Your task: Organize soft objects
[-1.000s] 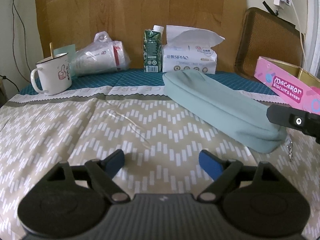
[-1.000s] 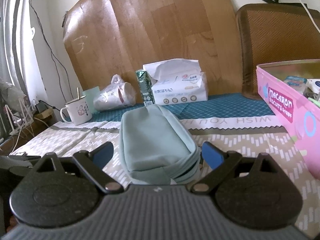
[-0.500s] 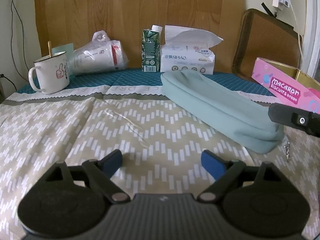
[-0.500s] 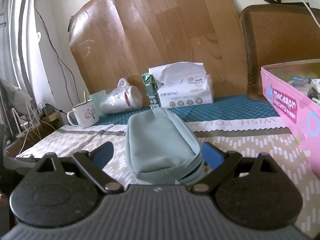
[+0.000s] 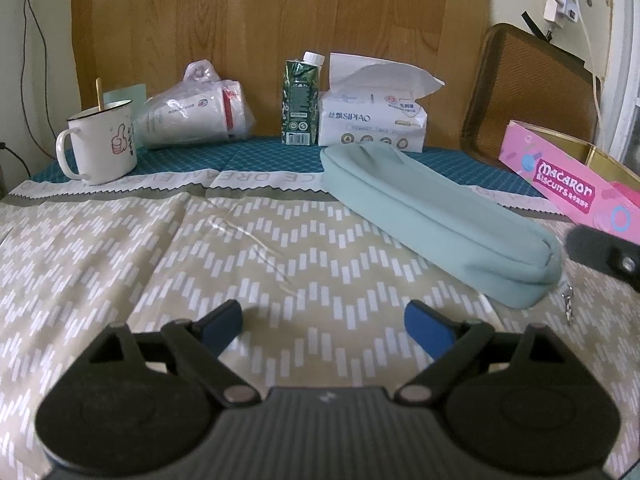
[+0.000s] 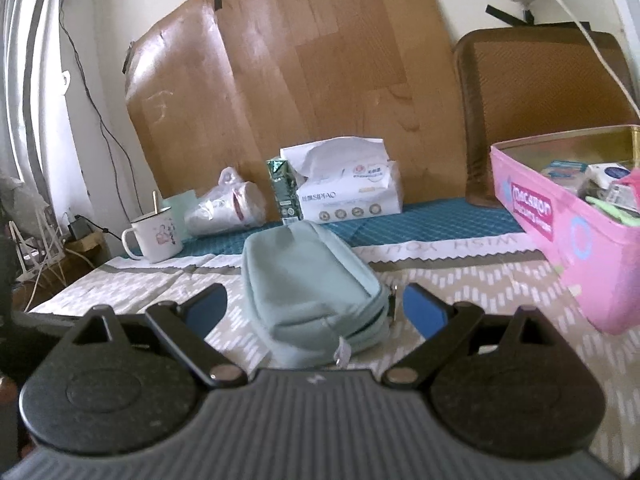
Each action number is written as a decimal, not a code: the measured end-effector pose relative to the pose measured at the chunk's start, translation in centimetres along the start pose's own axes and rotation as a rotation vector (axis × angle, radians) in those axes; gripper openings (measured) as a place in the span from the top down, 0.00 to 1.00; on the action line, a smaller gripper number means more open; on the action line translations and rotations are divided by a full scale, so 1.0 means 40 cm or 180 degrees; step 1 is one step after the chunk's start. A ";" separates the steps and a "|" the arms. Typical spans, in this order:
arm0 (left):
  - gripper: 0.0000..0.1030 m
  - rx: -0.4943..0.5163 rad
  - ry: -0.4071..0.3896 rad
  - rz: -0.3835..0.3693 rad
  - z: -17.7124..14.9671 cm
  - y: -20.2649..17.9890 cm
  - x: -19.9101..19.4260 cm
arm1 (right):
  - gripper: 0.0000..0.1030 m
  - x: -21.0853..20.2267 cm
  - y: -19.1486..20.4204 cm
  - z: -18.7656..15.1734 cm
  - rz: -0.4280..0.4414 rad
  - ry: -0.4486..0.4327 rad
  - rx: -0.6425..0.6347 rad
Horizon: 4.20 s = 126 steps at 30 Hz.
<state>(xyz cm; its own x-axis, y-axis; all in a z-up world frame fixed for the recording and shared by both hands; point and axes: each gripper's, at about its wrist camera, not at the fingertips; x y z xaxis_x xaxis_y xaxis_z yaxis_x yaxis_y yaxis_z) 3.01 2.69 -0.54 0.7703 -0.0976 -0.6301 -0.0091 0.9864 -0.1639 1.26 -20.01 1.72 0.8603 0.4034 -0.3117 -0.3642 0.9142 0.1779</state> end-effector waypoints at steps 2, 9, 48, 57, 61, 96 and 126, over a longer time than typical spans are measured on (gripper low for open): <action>0.11 -0.0009 0.0000 -0.0002 0.000 0.000 -0.001 | 0.06 0.002 0.013 0.000 0.0034 0.0096 -0.0014; 0.11 -0.0082 -0.0022 -0.0040 0.001 0.012 -0.005 | 0.06 0.049 0.053 0.009 -0.0092 0.0325 -0.0284; 0.01 0.0146 0.0084 0.0397 0.000 -0.028 0.012 | 0.53 -0.303 -0.053 -0.054 -0.0197 0.0217 -0.0436; 0.01 0.0257 0.0095 0.0306 0.003 -0.034 0.004 | 0.50 -0.278 -0.051 -0.035 -0.0021 0.0123 -0.0067; 0.01 0.0360 0.0066 0.0207 0.015 -0.044 0.005 | 0.49 -0.311 -0.076 -0.043 -0.0111 0.0146 -0.0005; 0.00 0.0498 0.0101 -0.0620 0.079 -0.131 -0.025 | 0.21 -0.349 -0.075 -0.107 -0.0496 0.0571 -0.0130; 0.34 -0.0195 0.0734 -0.1326 0.044 -0.141 -0.052 | 0.47 -0.260 -0.108 -0.118 0.0611 0.0608 0.0480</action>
<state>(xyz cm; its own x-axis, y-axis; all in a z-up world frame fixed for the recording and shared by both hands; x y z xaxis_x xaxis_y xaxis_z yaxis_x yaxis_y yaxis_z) 2.58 -2.44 3.03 0.5549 -0.5164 -0.6522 0.2273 0.8483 -0.4782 -7.79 -27.98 -0.22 0.6930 0.5813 -0.4264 -0.4442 0.8102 0.3825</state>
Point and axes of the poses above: each gripper's, at about its wrist camera, not at the fingertips, and x roughly the way its jaws point, y to its left, z to its top, and after that the axes turned 7 degrees about -x, right-handed
